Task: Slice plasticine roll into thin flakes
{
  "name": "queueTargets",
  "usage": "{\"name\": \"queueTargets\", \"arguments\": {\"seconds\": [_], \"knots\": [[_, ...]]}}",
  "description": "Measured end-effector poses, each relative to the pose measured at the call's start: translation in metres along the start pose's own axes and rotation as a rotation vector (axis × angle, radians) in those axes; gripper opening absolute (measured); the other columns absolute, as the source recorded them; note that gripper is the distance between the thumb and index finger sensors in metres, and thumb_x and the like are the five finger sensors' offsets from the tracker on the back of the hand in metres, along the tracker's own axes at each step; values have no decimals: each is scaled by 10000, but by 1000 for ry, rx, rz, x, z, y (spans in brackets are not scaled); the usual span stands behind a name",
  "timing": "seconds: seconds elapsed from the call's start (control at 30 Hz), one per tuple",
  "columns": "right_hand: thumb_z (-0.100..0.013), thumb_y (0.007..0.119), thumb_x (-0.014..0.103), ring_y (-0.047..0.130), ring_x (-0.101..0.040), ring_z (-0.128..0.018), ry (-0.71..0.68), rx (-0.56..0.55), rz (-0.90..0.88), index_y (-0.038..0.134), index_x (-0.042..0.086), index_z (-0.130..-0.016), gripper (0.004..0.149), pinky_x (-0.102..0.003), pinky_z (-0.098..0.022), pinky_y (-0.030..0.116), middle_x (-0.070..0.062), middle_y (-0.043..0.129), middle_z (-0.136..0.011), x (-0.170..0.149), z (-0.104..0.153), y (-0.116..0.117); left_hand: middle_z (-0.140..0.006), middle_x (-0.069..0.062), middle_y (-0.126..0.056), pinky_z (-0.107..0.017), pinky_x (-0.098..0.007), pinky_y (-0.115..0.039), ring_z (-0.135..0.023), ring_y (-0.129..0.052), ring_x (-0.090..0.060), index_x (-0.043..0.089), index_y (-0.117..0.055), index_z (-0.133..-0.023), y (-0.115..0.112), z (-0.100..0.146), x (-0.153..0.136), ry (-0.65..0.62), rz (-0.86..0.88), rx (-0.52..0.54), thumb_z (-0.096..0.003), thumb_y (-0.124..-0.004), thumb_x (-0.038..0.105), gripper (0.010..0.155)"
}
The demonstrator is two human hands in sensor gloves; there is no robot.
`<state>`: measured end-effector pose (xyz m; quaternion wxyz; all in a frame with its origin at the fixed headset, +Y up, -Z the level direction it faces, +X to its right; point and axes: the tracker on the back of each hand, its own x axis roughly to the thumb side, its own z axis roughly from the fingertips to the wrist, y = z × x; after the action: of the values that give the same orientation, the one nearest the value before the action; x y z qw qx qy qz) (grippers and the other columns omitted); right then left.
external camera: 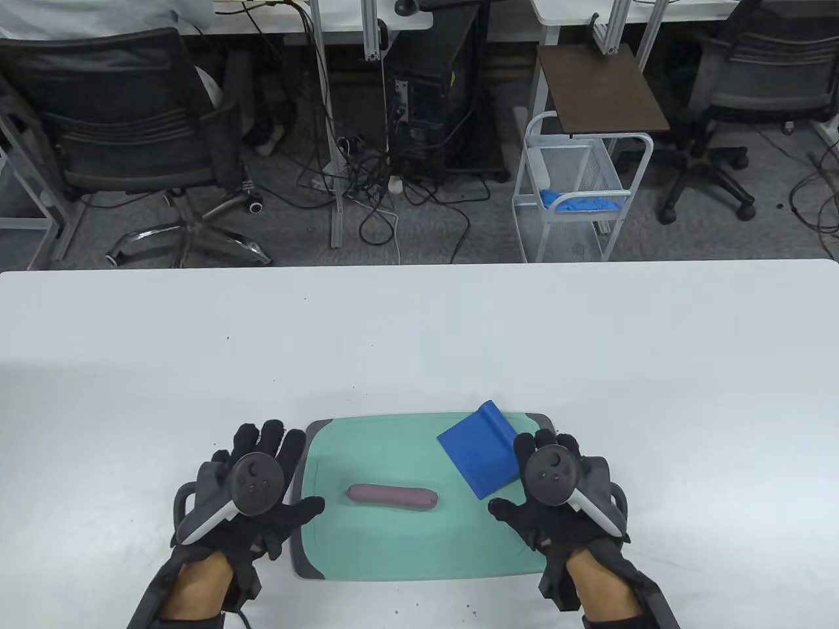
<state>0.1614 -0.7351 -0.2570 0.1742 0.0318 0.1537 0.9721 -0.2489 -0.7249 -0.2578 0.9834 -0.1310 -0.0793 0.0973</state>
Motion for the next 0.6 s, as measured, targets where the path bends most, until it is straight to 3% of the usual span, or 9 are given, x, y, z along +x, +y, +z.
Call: {"name": "queueTargets", "arguments": {"seconds": [0.6], "knots": [[-367, 805, 548, 89, -493, -1034, 53, -34, 7, 189, 201, -1079, 1003, -704, -739, 235, -161, 108, -1141, -2, -4, 1, -1233, 45, -174, -787, -697, -355, -1165, -218, -378, 426, -236, -1080, 4, 3, 9, -35, 11, 24, -311, -651, 784, 944]]}}
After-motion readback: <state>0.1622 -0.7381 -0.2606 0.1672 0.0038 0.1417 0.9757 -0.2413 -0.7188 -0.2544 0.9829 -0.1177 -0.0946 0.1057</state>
